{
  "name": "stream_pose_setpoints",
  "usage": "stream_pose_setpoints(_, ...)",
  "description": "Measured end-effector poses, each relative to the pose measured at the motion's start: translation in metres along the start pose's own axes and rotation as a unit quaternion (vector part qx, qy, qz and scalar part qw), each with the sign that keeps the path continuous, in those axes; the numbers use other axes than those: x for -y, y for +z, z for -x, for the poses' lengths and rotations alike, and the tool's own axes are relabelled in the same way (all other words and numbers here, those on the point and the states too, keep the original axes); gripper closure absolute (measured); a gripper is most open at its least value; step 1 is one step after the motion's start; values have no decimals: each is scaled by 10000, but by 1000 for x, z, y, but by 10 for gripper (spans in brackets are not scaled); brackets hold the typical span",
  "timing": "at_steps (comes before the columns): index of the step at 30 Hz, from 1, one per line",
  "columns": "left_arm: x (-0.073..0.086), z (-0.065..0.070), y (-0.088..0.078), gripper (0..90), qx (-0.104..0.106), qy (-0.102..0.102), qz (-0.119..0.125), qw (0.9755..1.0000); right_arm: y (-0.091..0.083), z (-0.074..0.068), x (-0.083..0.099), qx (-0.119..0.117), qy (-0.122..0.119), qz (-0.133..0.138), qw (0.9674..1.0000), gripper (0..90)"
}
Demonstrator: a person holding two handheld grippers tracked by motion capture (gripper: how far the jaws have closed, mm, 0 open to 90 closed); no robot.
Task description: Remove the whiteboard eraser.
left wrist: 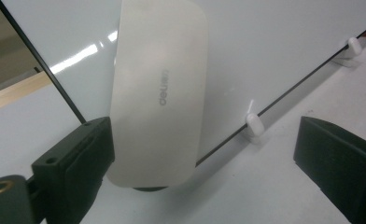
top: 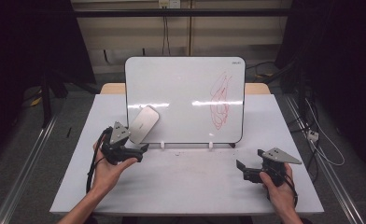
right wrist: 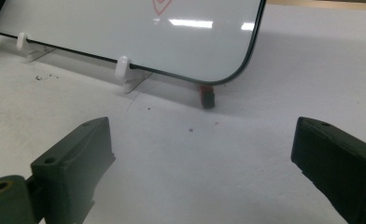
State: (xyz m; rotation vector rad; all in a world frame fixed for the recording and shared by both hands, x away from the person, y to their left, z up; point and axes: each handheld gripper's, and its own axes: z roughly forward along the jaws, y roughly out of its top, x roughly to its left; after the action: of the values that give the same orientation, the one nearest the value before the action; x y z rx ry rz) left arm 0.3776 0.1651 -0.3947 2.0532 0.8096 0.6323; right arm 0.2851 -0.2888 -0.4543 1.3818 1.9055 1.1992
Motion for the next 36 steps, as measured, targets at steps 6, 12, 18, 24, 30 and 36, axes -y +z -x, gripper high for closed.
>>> stream_pose_setpoints(6, -12, 0, 6, 77, -387, 333, -45, 9987, 2, 0, 0, -39, 24, 1, 10000, 49)
stream_pose_setpoints(12, -22, 1, 14, 117, -555, 475, -254, 9970, 3, 1, -1, -29, 27, 2, 10000, 42)
stream_pose_setpoints(18, -26, 4, 25, 145, -760, 693, -299, 9942, 4, -2, -2, -63, -31, -19, 10000, 42)
stream_pose_setpoints(24, -26, 1, 36, 197, -763, 735, -382, 9936, 7, -4, -3, -109, -76, -41, 9999, 42)
stream_pose_setpoints(30, -24, -2, 43, 201, -831, 682, -479, 9931, 7, -3, -3, -115, -72, -38, 9999, 42)
stream_pose_setpoints(36, -26, 0, 49, 290, -816, 828, -636, 9912, 8, -4, -3, -125, -87, -40, 9999, 42)
